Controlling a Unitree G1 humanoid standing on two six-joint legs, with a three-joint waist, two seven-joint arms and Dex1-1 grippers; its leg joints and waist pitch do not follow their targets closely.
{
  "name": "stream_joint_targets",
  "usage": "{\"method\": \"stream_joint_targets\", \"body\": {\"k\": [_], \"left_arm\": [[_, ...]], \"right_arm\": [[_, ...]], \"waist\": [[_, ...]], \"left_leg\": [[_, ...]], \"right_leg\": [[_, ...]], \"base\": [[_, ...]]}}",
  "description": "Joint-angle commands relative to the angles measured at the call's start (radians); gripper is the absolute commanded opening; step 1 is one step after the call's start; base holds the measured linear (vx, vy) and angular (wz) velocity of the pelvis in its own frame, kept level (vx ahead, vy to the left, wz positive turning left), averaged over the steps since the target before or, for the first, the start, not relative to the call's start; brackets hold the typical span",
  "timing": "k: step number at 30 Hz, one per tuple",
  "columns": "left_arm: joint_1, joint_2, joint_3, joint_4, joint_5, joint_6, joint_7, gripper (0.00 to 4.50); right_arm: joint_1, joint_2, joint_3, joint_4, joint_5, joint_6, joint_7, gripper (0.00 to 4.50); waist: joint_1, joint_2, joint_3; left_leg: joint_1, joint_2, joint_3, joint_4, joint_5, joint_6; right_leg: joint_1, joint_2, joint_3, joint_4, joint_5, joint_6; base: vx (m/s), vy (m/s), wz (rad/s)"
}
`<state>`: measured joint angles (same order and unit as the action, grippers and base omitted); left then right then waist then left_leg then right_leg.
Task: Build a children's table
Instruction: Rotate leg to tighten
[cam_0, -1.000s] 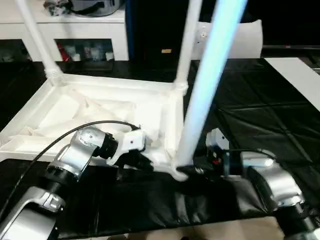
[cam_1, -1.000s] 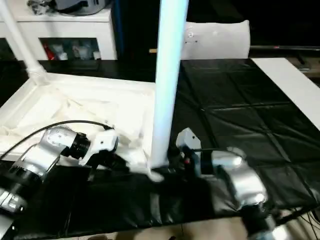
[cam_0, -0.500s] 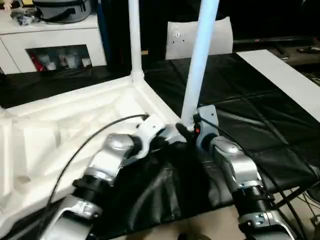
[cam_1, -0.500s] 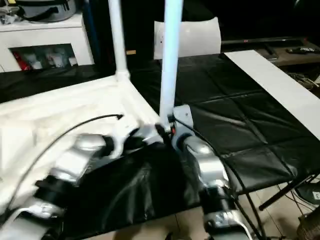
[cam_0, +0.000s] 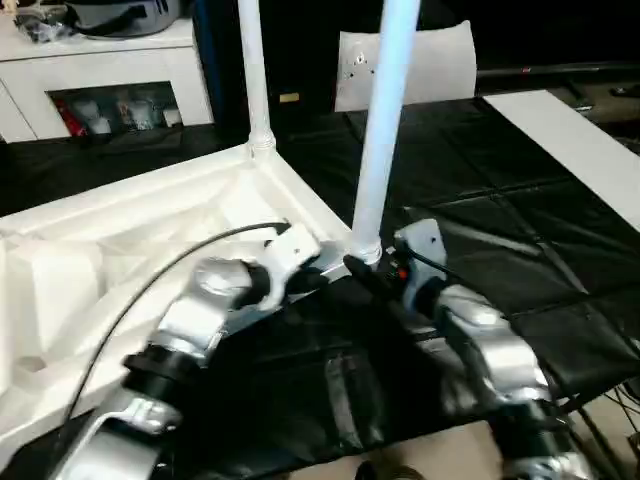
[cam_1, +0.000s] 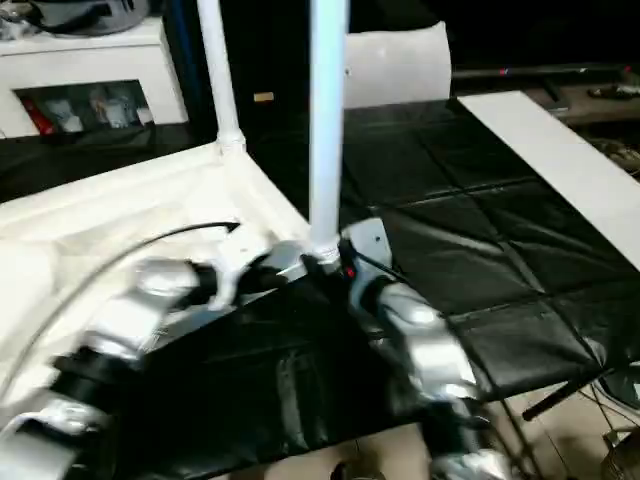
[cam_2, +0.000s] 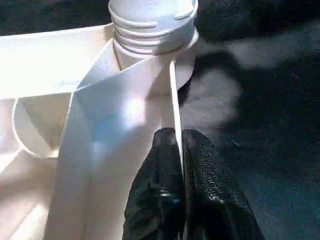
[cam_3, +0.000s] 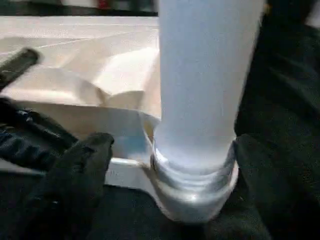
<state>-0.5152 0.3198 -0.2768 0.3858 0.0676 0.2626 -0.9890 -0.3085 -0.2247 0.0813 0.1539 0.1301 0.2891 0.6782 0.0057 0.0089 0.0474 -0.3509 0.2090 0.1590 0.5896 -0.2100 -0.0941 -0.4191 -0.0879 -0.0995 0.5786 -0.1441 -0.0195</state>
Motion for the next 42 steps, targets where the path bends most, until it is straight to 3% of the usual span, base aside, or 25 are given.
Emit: {"method": "stream_joint_targets", "body": {"k": [1,6,10,15,16,18,20,28,42], "left_arm": [[0.009,0.029,-0.041,-0.009,-0.025,-0.086,-0.123,0.00],[0.012,0.085,-0.065,0.006,-0.054,-0.145,-0.269,0.00],[-0.010,0.135,-0.103,0.036,-0.069,-0.208,-0.405,0.00],[-0.033,0.152,-0.122,0.049,-0.074,-0.233,-0.475,0.00],[-0.037,0.155,-0.126,0.052,-0.072,-0.239,-0.488,0.00],[-0.047,0.163,-0.138,0.063,-0.065,-0.261,-0.517,0.00],[-0.050,0.165,-0.141,0.071,-0.065,-0.271,-0.523,0.00],[-0.052,0.170,-0.138,0.086,-0.069,-0.295,-0.539,0.00],[-0.058,0.170,-0.142,0.112,-0.070,-0.313,-0.537,0.00]], "right_arm": [[0.009,-0.040,0.004,-0.032,0.028,-0.019,0.101,4.44],[0.005,-0.138,0.020,-0.036,0.067,-0.030,0.251,4.44],[-0.014,-0.218,0.056,-0.027,0.096,-0.038,0.407,4.44],[-0.027,-0.259,0.092,-0.030,0.122,-0.021,0.533,4.44],[-0.031,-0.265,0.100,-0.028,0.125,-0.019,0.556,4.18],[-0.044,-0.278,0.122,-0.017,0.136,-0.009,0.610,4.18],[-0.049,-0.281,0.130,-0.009,0.139,-0.009,0.622,3.85],[-0.065,-0.275,0.153,0.021,0.145,-0.007,0.674,3.23],[-0.065,-0.277,0.168,0.020,0.167,0.019,0.710,2.12]], "waist": [[0.008,0.003,-0.066],[0.032,0.003,-0.062],[0.039,-0.003,-0.062],[0.051,-0.012,-0.065],[0.056,-0.011,-0.065],[0.059,-0.013,-0.067],[0.060,-0.012,-0.066],[0.077,-0.018,-0.067],[0.080,-0.018,-0.069]], "left_leg": [[-0.007,0.013,0.010,-0.063,-0.130,0.102],[0.008,0.018,0.014,-0.068,-0.178,0.070],[0.004,0.017,0.015,-0.069,-0.189,0.072],[0.003,0.019,0.018,-0.065,-0.153,0.077],[0.001,0.020,0.017,-0.065,-0.138,0.078],[0.001,0.020,0.017,-0.064,-0.127,0.079],[0.000,0.021,0.017,-0.063,-0.127,0.079],[0.001,0.022,0.018,-0.063,-0.124,0.062],[0.000,0.021,0.018,-0.062,-0.116,0.060]], "right_leg": [[0.072,-0.046,0.047,-0.054,-0.203,-0.220],[0.061,-0.046,0.051,-0.060,-0.273,-0.208],[0.065,-0.048,0.052,-0.058,-0.288,-0.199],[0.067,-0.051,0.054,-0.054,-0.280,-0.199],[0.067,-0.051,0.054,-0.051,-0.274,-0.203],[0.068,-0.051,0.053,-0.048,-0.266,-0.205],[0.067,-0.051,0.052,-0.047,-0.263,-0.206],[0.066,-0.053,0.053,-0.047,-0.286,-0.191],[0.067,-0.052,0.053,-0.046,-0.278,-0.189]], "base": [[0.000,0.000,0.00],[0.000,0.000,0.00],[0.000,0.000,0.00],[0.000,0.000,0.00],[0.000,0.000,0.00],[0.000,0.000,0.00],[0.000,0.000,0.00],[0.000,0.000,0.00],[0.000,0.000,0.00]]}}
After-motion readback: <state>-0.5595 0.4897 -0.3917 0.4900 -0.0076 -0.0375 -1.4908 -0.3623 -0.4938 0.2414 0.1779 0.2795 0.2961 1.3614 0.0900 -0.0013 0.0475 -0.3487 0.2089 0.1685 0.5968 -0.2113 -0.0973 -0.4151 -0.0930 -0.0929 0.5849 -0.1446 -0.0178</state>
